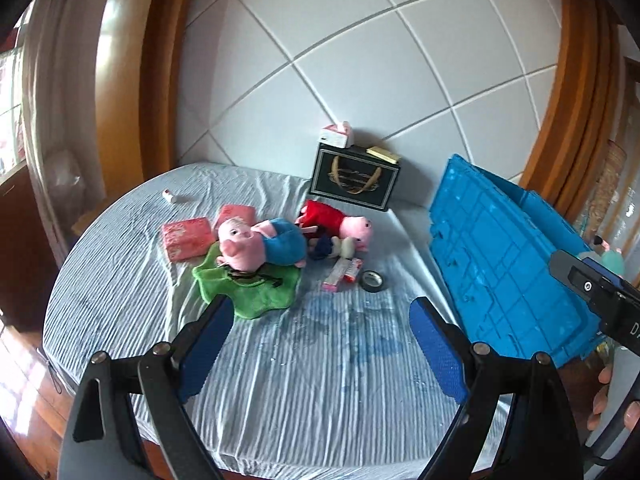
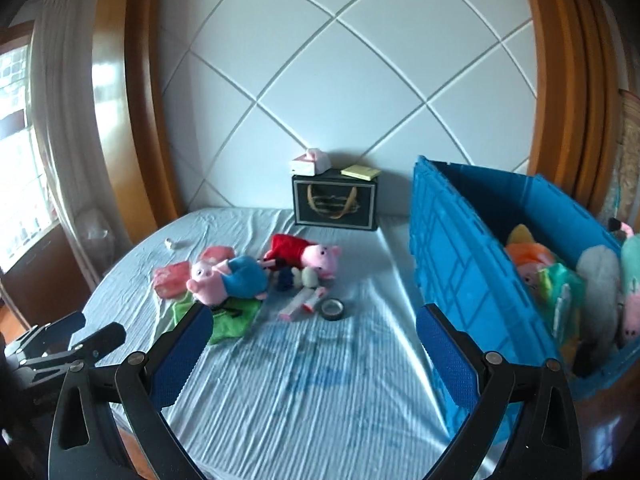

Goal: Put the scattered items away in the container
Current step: 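Withdraw both tools from the crate back toward the bed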

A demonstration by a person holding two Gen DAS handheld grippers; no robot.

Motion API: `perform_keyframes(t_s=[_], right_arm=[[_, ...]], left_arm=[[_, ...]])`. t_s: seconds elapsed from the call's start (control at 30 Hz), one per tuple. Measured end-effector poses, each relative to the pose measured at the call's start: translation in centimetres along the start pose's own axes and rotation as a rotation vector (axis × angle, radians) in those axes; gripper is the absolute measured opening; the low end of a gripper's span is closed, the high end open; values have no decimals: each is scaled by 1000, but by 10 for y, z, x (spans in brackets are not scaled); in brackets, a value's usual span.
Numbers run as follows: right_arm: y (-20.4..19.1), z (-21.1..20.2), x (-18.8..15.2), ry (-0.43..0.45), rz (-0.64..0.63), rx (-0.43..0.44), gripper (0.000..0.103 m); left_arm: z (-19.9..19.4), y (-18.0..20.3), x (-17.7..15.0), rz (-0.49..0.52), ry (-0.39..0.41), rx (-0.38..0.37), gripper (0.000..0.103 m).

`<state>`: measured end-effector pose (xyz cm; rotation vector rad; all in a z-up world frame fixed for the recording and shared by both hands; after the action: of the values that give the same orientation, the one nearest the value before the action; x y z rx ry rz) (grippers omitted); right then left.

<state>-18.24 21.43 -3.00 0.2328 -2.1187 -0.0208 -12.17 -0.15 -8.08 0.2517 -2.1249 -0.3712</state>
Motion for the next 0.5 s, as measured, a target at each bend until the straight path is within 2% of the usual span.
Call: perform_keyframes(t_s=[0.1, 0.23, 0.5], right_arm=[[-16, 37, -2, -48, -4, 16, 103], [-23, 95, -10, -145, 10, 26, 103], [-21, 223, -32, -331, -10, -14, 103]], left_arm=[[15, -36, 4, -34, -19, 68, 90], [47, -76, 13, -25, -53, 144, 90], [146, -141, 7, -91, -203, 200, 90]])
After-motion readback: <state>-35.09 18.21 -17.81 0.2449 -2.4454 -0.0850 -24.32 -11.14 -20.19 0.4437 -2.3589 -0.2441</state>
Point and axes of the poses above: each gripper's, at about its wrist camera, not at the fingertips, and z roughly the way its jaws point, y to its right, x to its top, the point moved 6 cm from there along z, roughly the way its jaws point, and after that the axes turned 15 degrees about -x, right-handed, at the moved point
